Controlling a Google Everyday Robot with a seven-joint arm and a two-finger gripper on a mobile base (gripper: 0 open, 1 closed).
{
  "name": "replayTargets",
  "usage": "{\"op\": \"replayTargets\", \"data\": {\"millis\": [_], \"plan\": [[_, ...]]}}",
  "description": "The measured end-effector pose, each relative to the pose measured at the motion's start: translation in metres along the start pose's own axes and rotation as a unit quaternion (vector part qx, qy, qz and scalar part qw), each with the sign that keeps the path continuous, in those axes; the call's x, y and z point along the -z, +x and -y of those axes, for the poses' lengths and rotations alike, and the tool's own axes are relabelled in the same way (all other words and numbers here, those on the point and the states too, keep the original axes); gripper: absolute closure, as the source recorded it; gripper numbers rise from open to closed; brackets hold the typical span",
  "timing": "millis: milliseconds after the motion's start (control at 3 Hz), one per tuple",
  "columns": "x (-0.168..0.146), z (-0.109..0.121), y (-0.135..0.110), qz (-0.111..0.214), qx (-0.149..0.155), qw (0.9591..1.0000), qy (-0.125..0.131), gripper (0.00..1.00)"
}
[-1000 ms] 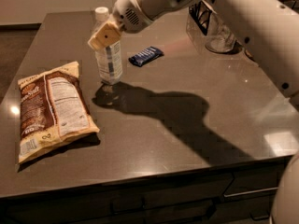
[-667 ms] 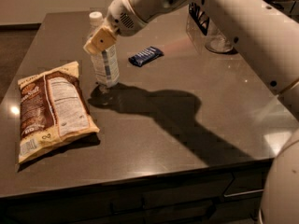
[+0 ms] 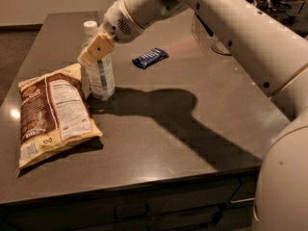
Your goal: Move blue plastic bottle near brown chip bag
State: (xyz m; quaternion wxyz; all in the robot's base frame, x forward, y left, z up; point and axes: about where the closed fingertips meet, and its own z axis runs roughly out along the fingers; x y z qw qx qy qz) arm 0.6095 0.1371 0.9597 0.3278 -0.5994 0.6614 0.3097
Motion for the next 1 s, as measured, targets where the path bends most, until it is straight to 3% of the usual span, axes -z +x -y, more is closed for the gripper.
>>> {"op": "replayTargets", "data": {"millis": [333, 1000], "plan": [[-0.0059, -0.0013, 0.0024, 0.007, -0.002, 0.9999, -0.012, 0.05], [-0.0113, -0.0041, 0.0044, 0.024, 0.001, 0.9995, -0.018, 0.0]]}}
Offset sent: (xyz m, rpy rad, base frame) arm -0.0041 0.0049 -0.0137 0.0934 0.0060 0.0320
